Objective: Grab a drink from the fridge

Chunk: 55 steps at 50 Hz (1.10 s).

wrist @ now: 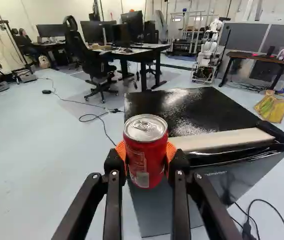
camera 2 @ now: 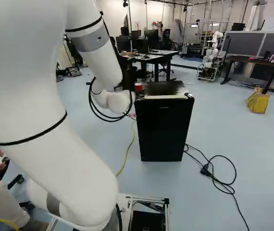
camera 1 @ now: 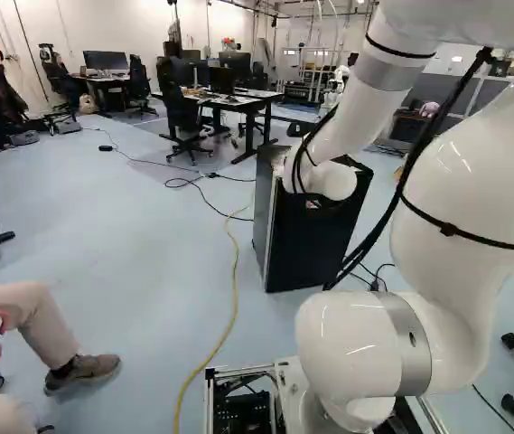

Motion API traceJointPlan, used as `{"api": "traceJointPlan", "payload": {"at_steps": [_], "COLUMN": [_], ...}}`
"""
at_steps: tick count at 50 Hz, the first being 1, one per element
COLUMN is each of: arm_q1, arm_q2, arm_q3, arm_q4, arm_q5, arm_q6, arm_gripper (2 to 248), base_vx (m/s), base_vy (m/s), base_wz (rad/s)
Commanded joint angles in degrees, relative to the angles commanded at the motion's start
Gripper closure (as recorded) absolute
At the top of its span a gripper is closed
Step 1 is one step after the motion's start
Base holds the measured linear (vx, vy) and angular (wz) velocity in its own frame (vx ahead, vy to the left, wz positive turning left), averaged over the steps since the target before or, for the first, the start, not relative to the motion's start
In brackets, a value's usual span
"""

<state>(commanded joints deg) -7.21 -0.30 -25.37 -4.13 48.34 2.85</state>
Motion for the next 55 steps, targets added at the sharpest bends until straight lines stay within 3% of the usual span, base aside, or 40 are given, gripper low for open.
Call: {"api": "traceJointPlan", "payload": {"at_steps": [27,55], "arm_q1": [4.08,6.53], "arm_q2": [9.22,14.75], "arm_q3": [11.52,18.43], "arm_q4": [2.34,3.74], "arm_q5": [0.94,1.51], "arm_q6": [-1.61,-2.58], "arm_gripper": [155,155], "base_vx": [0.000,0.000], "base_vy": [0.000,0.000], "base_wz": [0.000,0.000]}}
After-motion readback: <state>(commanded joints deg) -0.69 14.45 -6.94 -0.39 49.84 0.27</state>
